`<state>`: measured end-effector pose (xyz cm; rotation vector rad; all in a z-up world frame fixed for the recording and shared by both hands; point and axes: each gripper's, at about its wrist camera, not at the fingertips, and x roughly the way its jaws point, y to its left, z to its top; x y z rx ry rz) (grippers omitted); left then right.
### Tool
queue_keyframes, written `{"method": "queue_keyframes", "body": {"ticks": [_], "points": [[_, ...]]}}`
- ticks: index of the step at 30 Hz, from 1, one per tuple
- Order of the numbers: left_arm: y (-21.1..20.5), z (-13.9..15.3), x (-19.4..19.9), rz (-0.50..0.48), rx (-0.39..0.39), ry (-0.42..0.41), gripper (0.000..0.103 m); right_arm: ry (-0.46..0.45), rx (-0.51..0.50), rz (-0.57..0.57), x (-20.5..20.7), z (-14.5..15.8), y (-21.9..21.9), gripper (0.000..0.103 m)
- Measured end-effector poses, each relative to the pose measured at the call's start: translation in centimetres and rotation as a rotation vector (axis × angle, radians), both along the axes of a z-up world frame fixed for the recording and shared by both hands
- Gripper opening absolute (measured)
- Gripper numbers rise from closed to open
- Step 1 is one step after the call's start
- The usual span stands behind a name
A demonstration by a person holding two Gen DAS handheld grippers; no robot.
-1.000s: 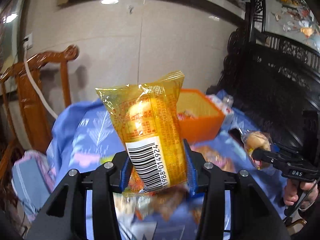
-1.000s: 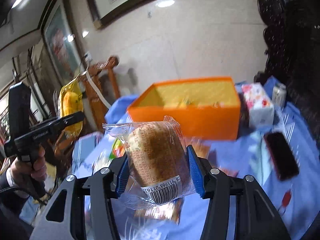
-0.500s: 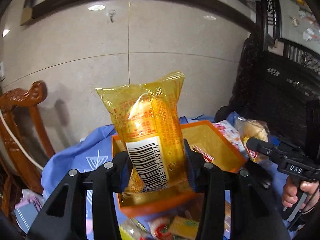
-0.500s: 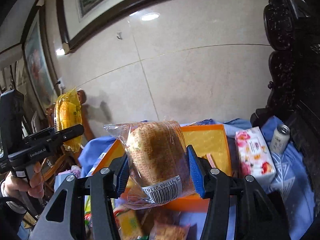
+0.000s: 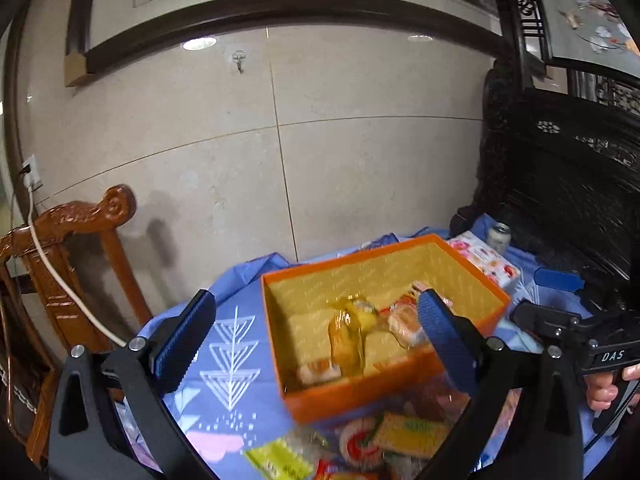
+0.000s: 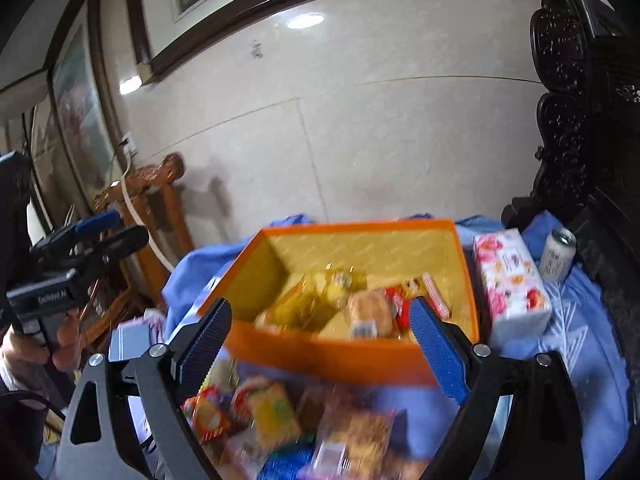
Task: Organize snacks
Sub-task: 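Carry both packs over the orange box and open both grippers, then grasp the brown biscuit bar with the right gripper while the left grasps the white dumpling bag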
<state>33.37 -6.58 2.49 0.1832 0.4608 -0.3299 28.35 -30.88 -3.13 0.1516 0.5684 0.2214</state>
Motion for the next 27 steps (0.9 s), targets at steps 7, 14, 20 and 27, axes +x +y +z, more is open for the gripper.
{"method": "queue_keyframes", "body": {"ticks": [7, 14, 20, 27], "points": [[4.3, -2.6, -8.2, 0.020, 0.033, 0.043, 0.099, 0.064, -0.075, 0.323, -7.6, -4.4, 2.5, 0.091], [8.7, -5.7, -14.1, 0.111, 0.005, 0.129, 0.099, 0.256, -0.255, 0.523, -10.5, -12.0, 5.3, 0.091], [11.1, -7.6, -16.4, 0.173, -0.047, 0.183, 0.099, 0.345, -0.207, 0.487, -10.3, -16.8, 5.3, 0.091], [11.2, -9.5, -17.0, 0.180, -0.057, 0.226, 0.099, 0.324, -0.242, 0.534, -8.9, -18.6, 6.4, 0.096]]}}
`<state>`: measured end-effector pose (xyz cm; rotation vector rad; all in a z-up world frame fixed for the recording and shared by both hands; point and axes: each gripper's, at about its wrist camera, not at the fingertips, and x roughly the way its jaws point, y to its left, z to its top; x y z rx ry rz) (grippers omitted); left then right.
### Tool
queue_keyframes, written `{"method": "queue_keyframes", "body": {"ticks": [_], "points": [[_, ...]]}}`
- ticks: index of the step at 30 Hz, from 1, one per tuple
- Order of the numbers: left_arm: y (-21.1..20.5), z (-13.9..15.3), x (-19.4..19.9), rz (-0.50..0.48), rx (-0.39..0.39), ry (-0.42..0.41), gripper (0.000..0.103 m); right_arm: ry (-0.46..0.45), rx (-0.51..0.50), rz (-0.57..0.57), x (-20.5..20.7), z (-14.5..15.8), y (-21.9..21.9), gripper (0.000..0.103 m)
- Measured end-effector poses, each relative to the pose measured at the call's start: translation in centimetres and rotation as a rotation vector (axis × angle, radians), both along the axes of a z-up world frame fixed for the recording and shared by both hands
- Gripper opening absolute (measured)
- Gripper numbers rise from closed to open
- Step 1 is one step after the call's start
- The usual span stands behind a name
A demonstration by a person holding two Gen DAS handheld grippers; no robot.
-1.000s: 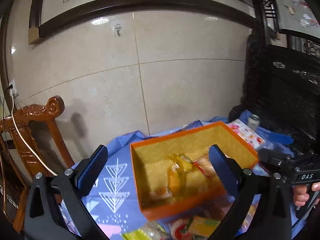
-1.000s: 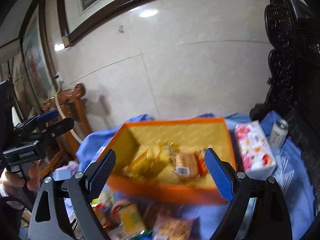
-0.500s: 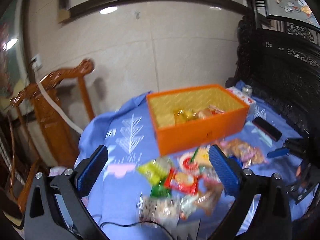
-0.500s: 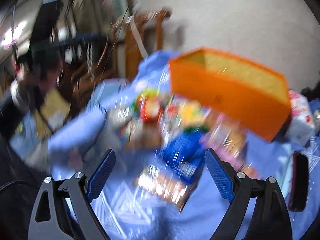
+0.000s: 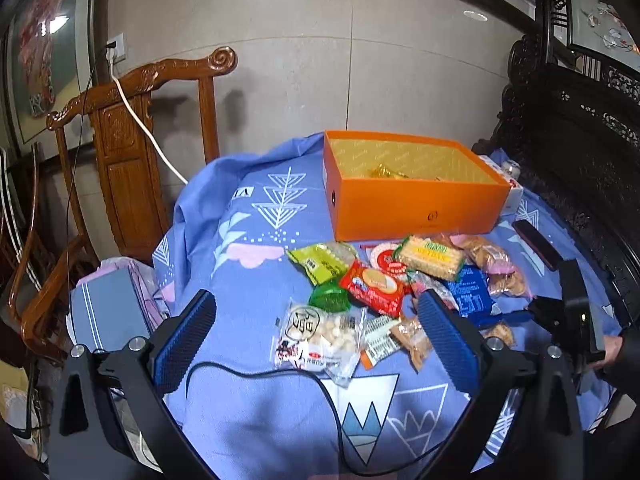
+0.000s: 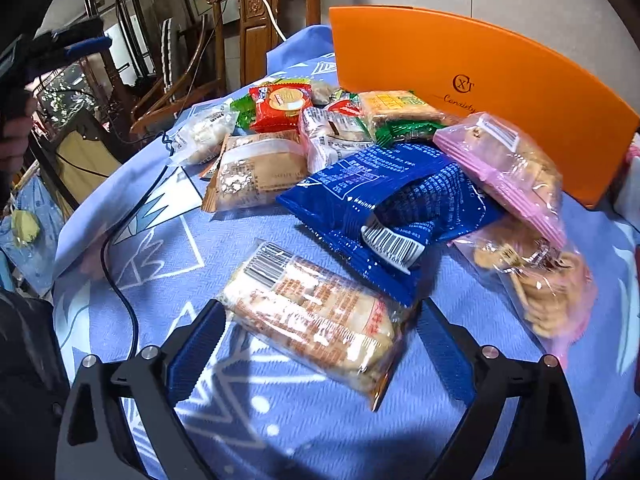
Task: Organize snacks
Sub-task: 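Grasp the brown biscuit bar with the right gripper while the left grasps the white dumpling bag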
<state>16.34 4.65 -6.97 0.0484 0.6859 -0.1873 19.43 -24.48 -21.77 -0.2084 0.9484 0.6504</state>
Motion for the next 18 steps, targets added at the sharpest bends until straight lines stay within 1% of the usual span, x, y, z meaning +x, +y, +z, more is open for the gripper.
{"method": "queue_keyframes", "body": {"ticks": [3, 5, 6, 7, 9, 11, 12, 13, 15, 17, 18], "points": [[0.1, -0.9, -0.1, 0.007, -0.010, 0.019, 0.099, -0.011, -0.021, 0.016, 0.2, 0.2, 0.1, 0.095], [0.2, -1.6, -0.1, 0.014, -0.019, 0.038, 0.099, -0.023, -0.047, 0.029, -0.3, 0.4, 0.5, 0.085], [0.2, -1.8, -0.1, 0.017, -0.023, 0.046, 0.099, -0.021, -0.060, 0.036, -0.6, 0.6, 0.7, 0.075], [0.2, -2.1, -0.1, 0.017, -0.029, 0.054, 0.099, -0.016, -0.066, 0.040, -0.8, 0.6, 0.6, 0.064], [0.1, -2.5, -0.2, 0.014, -0.032, 0.060, 0.099, 0.012, -0.062, 0.052, -1.4, 0.9, 0.4, 0.056], [-0.1, -2.7, -0.2, 0.007, -0.029, 0.059, 0.099, 0.006, -0.077, 0.054, -1.8, 0.9, 0.5, 0.056], [-0.2, -2.9, -0.2, 0.004, -0.023, 0.058, 0.099, -0.005, -0.083, 0.050, -1.8, 0.8, 0.6, 0.058], [-0.3, -3.0, -0.1, 0.000, -0.015, 0.059, 0.099, -0.010, -0.082, 0.050, -1.8, 0.8, 0.6, 0.063], [-0.5, -3.3, 0.1, -0.003, -0.008, 0.064, 0.099, -0.016, -0.062, 0.049, -1.3, 0.8, 0.9, 0.069], [-0.6, -3.5, 0.0, -0.010, -0.007, 0.066, 0.099, -0.016, -0.052, 0.064, -0.8, 0.6, 1.4, 0.070], [-0.6, -3.6, 0.1, -0.013, -0.005, 0.066, 0.099, -0.023, -0.060, 0.080, -0.6, 0.5, 2.0, 0.072]]}}
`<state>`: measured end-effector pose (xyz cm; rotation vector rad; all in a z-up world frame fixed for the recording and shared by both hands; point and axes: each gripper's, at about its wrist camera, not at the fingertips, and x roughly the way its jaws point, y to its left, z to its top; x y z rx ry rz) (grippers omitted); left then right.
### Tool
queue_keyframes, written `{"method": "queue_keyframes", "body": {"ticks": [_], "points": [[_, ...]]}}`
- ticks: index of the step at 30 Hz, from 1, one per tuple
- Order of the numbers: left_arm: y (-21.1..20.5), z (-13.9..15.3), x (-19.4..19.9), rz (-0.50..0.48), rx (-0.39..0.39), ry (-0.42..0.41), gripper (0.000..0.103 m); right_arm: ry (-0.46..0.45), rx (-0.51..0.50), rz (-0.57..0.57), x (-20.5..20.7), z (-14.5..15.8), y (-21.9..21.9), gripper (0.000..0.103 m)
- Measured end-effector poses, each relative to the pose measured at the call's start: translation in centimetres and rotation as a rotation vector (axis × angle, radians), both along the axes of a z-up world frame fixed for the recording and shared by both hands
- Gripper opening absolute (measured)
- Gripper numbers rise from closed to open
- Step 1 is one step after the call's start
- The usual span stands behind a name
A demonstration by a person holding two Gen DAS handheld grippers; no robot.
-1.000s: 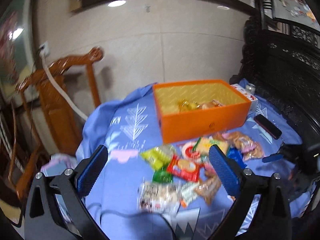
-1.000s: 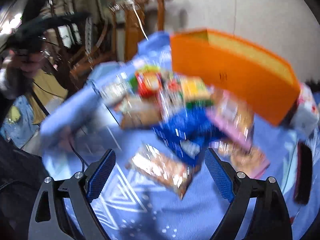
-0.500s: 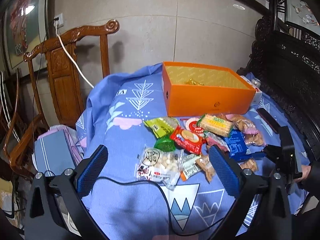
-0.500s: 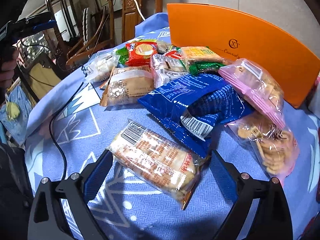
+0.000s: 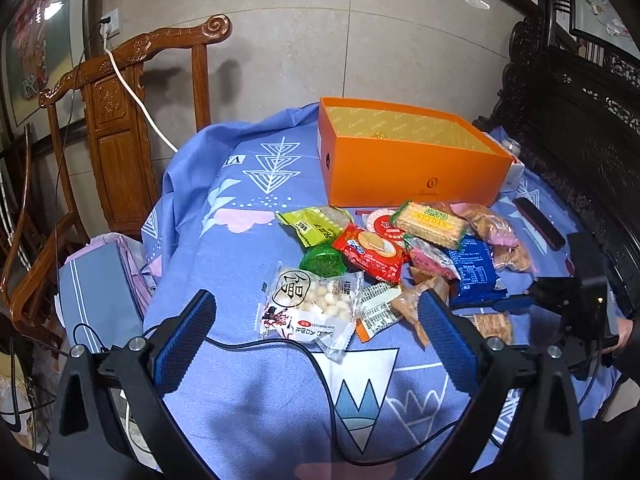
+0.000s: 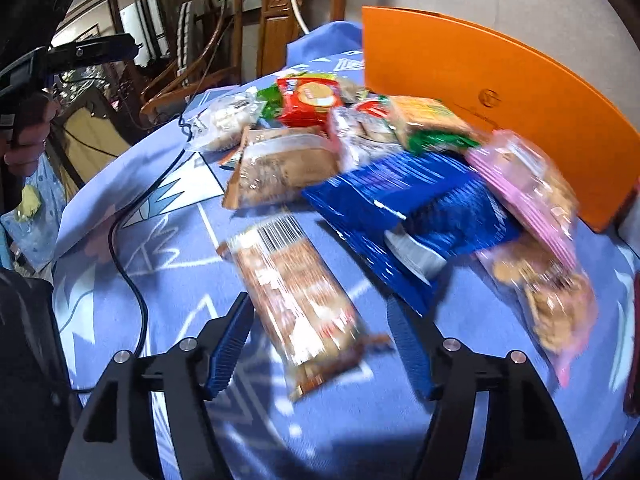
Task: Organize snacks
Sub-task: 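Grasp the brown biscuit bar with the right gripper while the left grasps the white dumpling bag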
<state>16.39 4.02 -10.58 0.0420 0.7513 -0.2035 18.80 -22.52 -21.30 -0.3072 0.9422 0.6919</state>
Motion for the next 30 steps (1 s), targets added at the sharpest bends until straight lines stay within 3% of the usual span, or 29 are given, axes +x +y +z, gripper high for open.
{"method": "queue_keyframes", "body": {"ticks": [3, 6, 7, 12, 17, 21, 24, 26, 28, 30], "points": [[0.0, -0.7, 0.3, -0.001, 0.002, 0.010, 0.099, -0.036, -0.041, 0.029, -0.3, -0.1, 0.8, 0.072], [-0.1, -1.7, 0.9, -0.003, 0.003, 0.023, 0.099, -0.035, -0.036, 0.019, -0.8, 0.3, 0.5, 0.039], [-0.2, -2.1, 1.2, -0.008, 0.009, 0.025, 0.099, -0.026, -0.033, 0.010, -1.0, 0.4, 0.2, 0.037], [-0.9, -5.1, 4.2, -0.094, 0.060, 0.048, 0.099, 0.006, 0.016, -0.078, -2.7, 0.4, -0.9, 0.037], [-1.3, -9.4, 8.0, -0.156, 0.085, 0.148, 0.099, 0.016, 0.065, -0.170, -3.5, 0.3, -1.5, 0.037], [-1.1, -11.7, 9.6, -0.189, 0.022, 0.213, 0.099, 0.022, 0.096, -0.213, -3.7, 0.2, -1.8, 0.037], [-1.1, -12.2, 9.6, -0.197, 0.010, 0.182, 0.099, 0.016, 0.095, -0.221, -3.9, 0.2, -1.8, 0.038], [-0.8, -12.0, 9.5, -0.194, -0.024, 0.173, 0.089, 0.015, 0.094, -0.224, -4.0, 0.2, -1.8, 0.038], [-0.5, -11.6, 9.3, -0.195, -0.055, 0.161, 0.059, 0.011, 0.089, -0.224, -3.6, 0.2, -1.4, 0.038], [-0.3, -11.7, 8.8, -0.191, -0.049, 0.153, 0.048, 0.002, 0.080, -0.224, -3.7, 0.2, -1.2, 0.038]]}}
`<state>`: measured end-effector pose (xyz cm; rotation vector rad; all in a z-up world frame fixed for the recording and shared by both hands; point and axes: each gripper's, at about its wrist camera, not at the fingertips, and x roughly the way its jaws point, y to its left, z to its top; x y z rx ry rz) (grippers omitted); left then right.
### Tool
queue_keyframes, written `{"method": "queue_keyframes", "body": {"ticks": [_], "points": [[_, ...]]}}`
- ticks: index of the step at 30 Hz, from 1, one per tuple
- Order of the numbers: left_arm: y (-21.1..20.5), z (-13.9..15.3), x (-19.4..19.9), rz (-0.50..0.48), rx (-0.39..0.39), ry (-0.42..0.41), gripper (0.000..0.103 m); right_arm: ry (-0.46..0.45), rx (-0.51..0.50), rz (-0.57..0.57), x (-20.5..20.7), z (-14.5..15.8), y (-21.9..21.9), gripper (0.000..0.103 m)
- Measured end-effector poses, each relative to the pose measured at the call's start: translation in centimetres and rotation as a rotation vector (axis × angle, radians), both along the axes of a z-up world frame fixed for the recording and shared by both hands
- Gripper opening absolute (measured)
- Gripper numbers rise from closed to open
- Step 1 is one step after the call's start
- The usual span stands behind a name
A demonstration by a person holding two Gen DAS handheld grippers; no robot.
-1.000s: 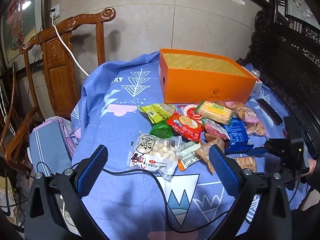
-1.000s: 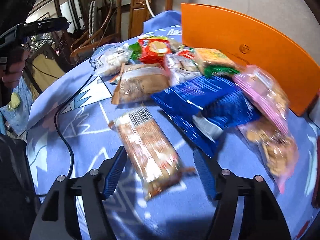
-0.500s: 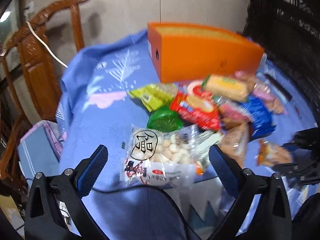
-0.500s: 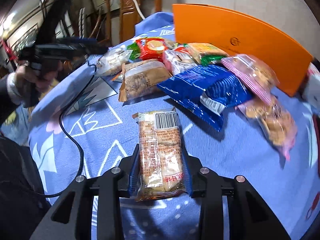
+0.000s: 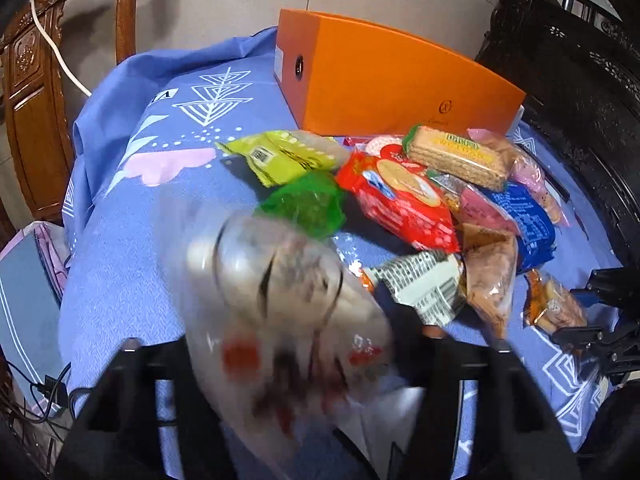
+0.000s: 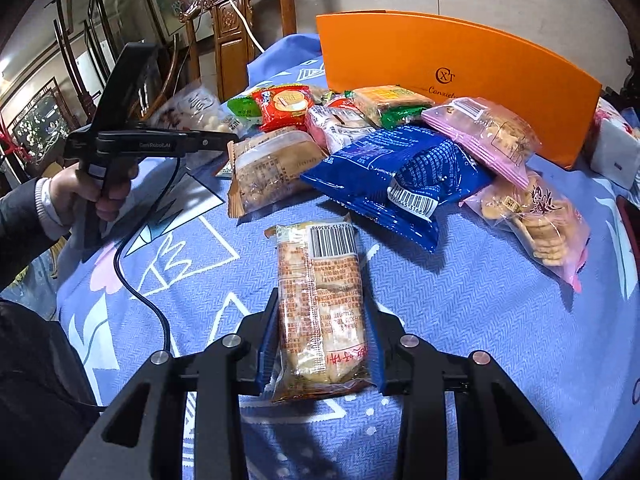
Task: Organize snacks
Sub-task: 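Grasp the brown biscuit bar with the right gripper while the left grasps the white dumpling bag, then lift both packs over the orange box and release them inside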
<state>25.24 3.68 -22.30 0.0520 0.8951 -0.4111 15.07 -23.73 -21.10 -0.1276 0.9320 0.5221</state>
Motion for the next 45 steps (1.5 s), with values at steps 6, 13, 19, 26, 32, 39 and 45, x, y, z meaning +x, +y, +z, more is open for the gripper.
{"method": "queue_keyframes", "body": {"ticks": [6, 13, 19, 26, 32, 39, 45], "points": [[0.8, 1.3, -2.0, 0.040, -0.013, -0.039, 0.044, -0.007, 0.002, -0.016, -0.1, 0.0, 0.0, 0.037], [2.2, 4.5, -4.7, 0.074, -0.040, -0.091, 0.044, -0.033, 0.048, -0.036, -1.1, 1.1, -0.5, 0.037], [2.3, 7.9, -6.3, 0.073, -0.045, -0.157, 0.044, -0.070, 0.098, -0.066, -2.1, 2.6, -1.6, 0.037], [0.8, 11.8, -5.7, 0.023, -0.070, -0.211, 0.044, -0.146, 0.157, -0.106, -2.0, 6.6, -3.1, 0.037], [-1.8, 16.8, -1.5, -0.031, -0.104, -0.256, 0.044, -0.280, 0.249, -0.181, 2.3, 13.0, -5.5, 0.037], [-6.5, 22.4, 5.8, -0.089, -0.106, -0.305, 0.044, -0.432, 0.251, -0.288, 11.1, 19.2, -7.7, 0.037], [-9.6, 24.5, 13.7, 0.014, -0.058, -0.302, 0.098, -0.473, 0.171, -0.384, 17.6, 21.4, -8.4, 0.081]]}}
